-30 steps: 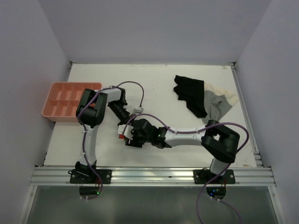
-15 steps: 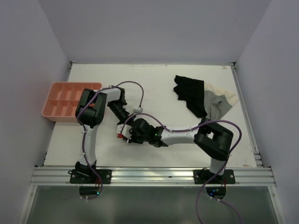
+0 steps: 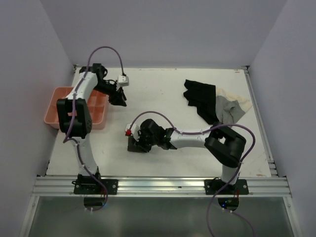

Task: Roll the underwear

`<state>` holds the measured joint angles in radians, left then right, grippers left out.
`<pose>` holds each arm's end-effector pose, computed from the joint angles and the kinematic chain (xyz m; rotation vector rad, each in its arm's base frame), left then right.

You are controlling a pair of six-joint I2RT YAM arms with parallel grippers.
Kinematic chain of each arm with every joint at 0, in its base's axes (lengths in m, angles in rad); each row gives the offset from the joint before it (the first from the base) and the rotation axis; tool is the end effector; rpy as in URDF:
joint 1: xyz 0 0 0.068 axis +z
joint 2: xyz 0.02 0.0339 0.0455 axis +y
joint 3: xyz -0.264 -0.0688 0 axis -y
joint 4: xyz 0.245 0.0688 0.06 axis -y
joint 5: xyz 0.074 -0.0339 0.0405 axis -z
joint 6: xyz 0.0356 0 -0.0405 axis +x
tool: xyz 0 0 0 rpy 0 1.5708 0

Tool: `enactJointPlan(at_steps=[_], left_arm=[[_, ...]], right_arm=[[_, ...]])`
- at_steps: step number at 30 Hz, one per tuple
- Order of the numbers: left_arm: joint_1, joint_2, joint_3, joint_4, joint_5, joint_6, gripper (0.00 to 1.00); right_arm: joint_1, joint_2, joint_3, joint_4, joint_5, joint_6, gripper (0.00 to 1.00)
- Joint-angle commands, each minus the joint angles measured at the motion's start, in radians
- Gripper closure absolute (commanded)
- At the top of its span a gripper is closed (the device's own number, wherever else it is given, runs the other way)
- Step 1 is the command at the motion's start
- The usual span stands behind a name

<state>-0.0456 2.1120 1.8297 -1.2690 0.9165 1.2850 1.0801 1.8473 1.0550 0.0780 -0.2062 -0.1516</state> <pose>0.4082 -0.0469 0.2335 1.5056 1.8999 -0.9597 0.1769 0.3466 0.1639 -1.4602 1.8696 0.7036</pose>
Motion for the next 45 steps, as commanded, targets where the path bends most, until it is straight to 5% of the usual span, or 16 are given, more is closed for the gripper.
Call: enactJointPlan(at_steps=[1, 10, 17, 23, 38, 45], left_arm=[[0.082, -0.159, -0.090, 0.147, 0.084, -0.059, 0.54], [0.136, -0.740, -0.827, 0.536, 0.048, -0.035, 0.53], [0.064, -1.091, -1.174, 0.559, -0.066, 0.264, 0.48], [-0.069, -1.242, -1.408, 0.655, -0.143, 0.369, 0.43], [-0.206, -1.164, -1.491, 0.913, -0.197, 0.292, 0.41], [-0.246, -0.997, -1.497, 0.968, -0.315, 0.286, 0.51]], right_arm=[[-0.075, 0.085, 0.008, -0.118, -0.180, 0.174, 1.00], [-0.193, 0.318, 0.146, -0.135, -0.427, 0.351, 1.00], [-0.238, 0.458, 0.168, -0.017, -0.588, 0.454, 1.00], [-0.253, 0.509, 0.169, 0.031, -0.630, 0.480, 1.00], [-0.255, 0.541, 0.203, -0.023, -0.662, 0.455, 1.00], [-0.255, 0.535, 0.185, -0.014, -0.651, 0.445, 1.00]])
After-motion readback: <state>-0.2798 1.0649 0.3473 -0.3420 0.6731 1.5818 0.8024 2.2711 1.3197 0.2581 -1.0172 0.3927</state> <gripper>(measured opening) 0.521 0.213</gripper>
